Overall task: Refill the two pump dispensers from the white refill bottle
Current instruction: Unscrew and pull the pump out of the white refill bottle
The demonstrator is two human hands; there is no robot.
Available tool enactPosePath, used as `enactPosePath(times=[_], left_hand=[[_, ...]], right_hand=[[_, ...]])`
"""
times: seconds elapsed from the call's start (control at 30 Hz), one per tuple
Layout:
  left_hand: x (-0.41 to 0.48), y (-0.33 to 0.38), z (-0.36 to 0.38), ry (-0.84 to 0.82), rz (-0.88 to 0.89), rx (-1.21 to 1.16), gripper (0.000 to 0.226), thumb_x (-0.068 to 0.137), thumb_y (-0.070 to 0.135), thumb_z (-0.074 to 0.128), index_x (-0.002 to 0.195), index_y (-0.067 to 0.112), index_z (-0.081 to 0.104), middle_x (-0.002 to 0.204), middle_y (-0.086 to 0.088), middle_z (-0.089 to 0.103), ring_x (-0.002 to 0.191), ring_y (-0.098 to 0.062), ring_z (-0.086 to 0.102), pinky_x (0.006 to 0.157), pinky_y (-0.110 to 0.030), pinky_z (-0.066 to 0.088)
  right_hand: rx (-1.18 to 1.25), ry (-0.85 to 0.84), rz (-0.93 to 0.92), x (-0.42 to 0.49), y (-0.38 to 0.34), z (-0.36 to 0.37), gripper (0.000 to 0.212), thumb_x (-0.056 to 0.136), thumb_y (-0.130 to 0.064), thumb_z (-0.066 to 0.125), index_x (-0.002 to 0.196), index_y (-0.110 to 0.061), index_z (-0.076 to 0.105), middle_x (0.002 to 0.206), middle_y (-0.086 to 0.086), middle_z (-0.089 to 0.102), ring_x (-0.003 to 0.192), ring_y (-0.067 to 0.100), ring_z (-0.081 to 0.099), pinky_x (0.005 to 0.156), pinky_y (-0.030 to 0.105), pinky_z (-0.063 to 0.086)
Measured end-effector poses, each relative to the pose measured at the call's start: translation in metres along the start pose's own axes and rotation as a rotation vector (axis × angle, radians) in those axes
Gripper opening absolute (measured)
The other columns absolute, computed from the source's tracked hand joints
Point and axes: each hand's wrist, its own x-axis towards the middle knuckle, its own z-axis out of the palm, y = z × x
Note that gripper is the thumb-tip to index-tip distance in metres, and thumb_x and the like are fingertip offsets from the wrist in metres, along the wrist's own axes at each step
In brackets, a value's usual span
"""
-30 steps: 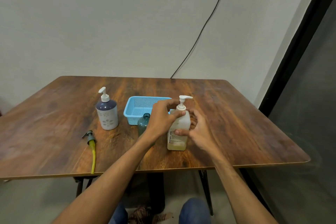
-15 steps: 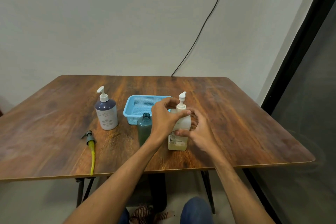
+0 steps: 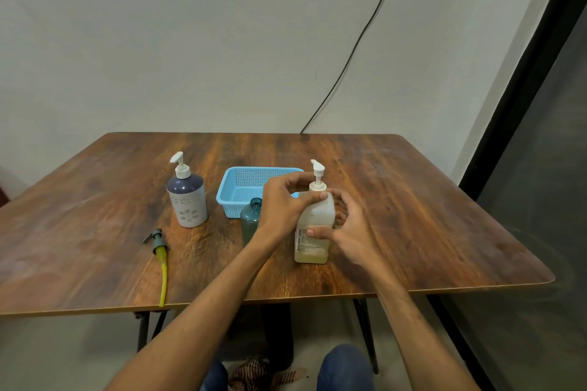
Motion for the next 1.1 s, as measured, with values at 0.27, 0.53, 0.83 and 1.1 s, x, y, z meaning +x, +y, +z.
enactPosePath(times=[0.27,0.53,0.83,1.1], left_hand=[[-0.005,-0.001,0.005,0.054,0.015,-0.003,0.037,0.070,0.030,0.090,0.102,0.020,0.075,0.098,0.009,0.076,0.096,-0.006,0.071,0.090,-0.040,0.059],[-0.018,-0.024,-0.010,-0.188,-0.049,0.034,0.051,0.084,0.038,0.079,0.128,0.047,0.054,0.131,0.028,0.057,0.125,0.002,0.054,0.107,-0.034,0.047],[-0.019,-0.036,-0.001,-0.107,-0.033,0.070,0.075,0.073,0.031,0.088,0.139,0.028,0.053,0.137,0.005,0.059,0.124,-0.014,0.058,0.099,-0.032,0.055],[-0.020,-0.042,-0.001,-0.098,-0.006,0.034,0.072,0.071,0.035,0.089,0.135,0.030,0.056,0.132,0.009,0.060,0.121,-0.009,0.058,0.099,-0.037,0.055]], right_hand=[[0.046,-0.030,-0.001,-0.004,0.001,-0.001,0.080,0.061,-0.003,0.093,0.130,-0.020,0.055,0.119,0.002,0.069,0.109,0.017,0.068,0.086,0.041,0.060],[0.027,0.072,-0.154,0.004,-0.035,-0.030,0.049,0.086,0.010,0.063,0.129,-0.013,0.063,0.122,0.003,0.069,0.115,0.016,0.063,0.093,0.028,0.055],[-0.247,0.096,-0.190,0.028,-0.046,-0.002,0.039,0.059,-0.043,0.091,0.088,-0.026,0.072,0.080,-0.005,0.069,0.070,0.018,0.061,0.062,0.035,0.055],[-0.164,-0.088,-0.139,0.031,-0.056,-0.016,0.033,0.075,0.002,0.082,0.104,-0.012,0.073,0.099,0.004,0.074,0.095,0.026,0.071,0.084,0.040,0.060]])
